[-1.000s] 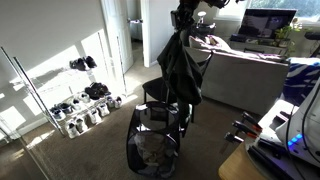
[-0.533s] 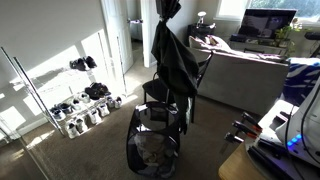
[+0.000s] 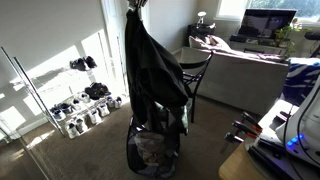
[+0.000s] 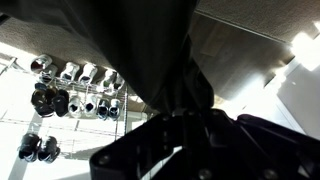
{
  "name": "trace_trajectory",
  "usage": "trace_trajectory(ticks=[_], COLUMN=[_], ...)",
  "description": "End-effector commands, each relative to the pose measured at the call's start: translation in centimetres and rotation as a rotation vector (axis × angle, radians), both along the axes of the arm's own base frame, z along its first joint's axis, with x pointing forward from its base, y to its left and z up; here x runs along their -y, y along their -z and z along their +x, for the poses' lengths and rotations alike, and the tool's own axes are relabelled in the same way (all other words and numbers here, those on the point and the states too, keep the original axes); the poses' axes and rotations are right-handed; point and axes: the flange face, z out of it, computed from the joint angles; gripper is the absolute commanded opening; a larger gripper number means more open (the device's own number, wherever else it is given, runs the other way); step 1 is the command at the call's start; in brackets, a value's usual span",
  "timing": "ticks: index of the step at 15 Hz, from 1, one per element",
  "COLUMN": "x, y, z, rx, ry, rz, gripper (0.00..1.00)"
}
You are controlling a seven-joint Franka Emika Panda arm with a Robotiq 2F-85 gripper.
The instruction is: Put the black jersey in the laundry basket
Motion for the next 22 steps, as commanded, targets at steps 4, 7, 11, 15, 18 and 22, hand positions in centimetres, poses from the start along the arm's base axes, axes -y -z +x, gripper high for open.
trace_trajectory(ticks=[4, 7, 11, 15, 18, 22], x=[2.1, 2.7, 5.4, 8.8, 10.9, 13.0], y=[-1.8, -1.8, -2.2, -2.2, -2.1, -1.2], z=[1.2, 1.8, 2.2, 1.8, 1.4, 1.1], rx=[0.083, 0.089, 0.123, 0.171, 0.200, 0.239], ry=[-0.120, -0.134, 0.062, 0.256, 0.403, 0.604], rz=[0.042, 0.069, 0.128, 0.121, 0.097, 0.027], gripper=[0.04, 0.04, 0.04, 0.04, 0.04, 0.04])
